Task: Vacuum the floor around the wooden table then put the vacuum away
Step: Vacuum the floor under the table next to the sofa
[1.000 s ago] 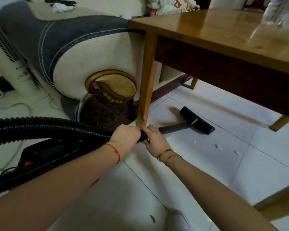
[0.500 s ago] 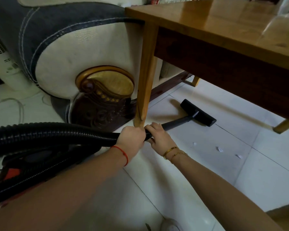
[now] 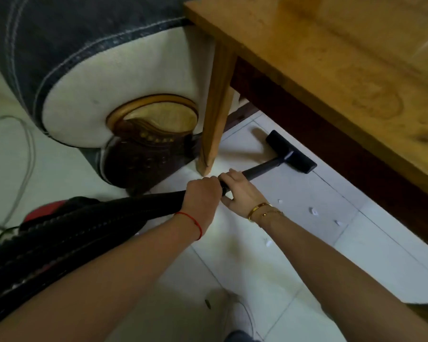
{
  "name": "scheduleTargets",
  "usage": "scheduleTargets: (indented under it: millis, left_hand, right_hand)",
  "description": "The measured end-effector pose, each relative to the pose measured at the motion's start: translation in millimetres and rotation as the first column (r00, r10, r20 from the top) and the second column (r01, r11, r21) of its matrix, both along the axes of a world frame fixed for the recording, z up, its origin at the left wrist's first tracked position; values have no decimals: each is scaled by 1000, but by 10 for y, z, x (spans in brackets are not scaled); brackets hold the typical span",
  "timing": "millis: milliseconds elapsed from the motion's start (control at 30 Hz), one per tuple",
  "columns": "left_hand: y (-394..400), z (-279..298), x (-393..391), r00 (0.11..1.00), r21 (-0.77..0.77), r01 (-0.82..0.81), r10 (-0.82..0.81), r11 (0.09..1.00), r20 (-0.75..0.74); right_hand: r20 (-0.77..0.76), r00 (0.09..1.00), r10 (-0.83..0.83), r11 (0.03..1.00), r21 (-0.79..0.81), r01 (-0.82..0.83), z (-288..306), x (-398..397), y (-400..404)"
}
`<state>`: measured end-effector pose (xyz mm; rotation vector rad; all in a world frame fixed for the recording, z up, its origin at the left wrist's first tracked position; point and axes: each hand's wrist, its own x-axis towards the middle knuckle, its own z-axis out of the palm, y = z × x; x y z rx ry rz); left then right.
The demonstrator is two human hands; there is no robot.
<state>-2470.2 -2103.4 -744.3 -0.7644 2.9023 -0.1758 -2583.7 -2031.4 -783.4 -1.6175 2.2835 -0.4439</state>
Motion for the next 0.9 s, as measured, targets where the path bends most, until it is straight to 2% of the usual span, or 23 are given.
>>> scheduleTargets:
  millis: [200,333,433,633,767,900]
  left_hand:
    - [69,739,333,993,84,-70,61,994,103]
    - [221,1203,613,982,115,-39,17,993,187]
    - [351,1474,847,976,203,-54,9,978,219]
    - [670,1832,1418,951,309,-116,15,944,309]
    - [744,1988,1840,922,350,-143,-4,926,386]
    - [807,2155,2226,923,453,-174,-15,874,384]
  right_hand:
    - [97,995,-19,999,51,14,677,524,60]
    - [151,988,-29,999,38,23,1090,937,233]
    - [170,984,-54,989,143,30,1339,1213,347]
    - [197,975,-108,944,327,39,1667,1769,596]
    - [206,971,-121,924,382,34,1786,2119,815]
    - [223,964,-143,914,403,43,1903,2393,989]
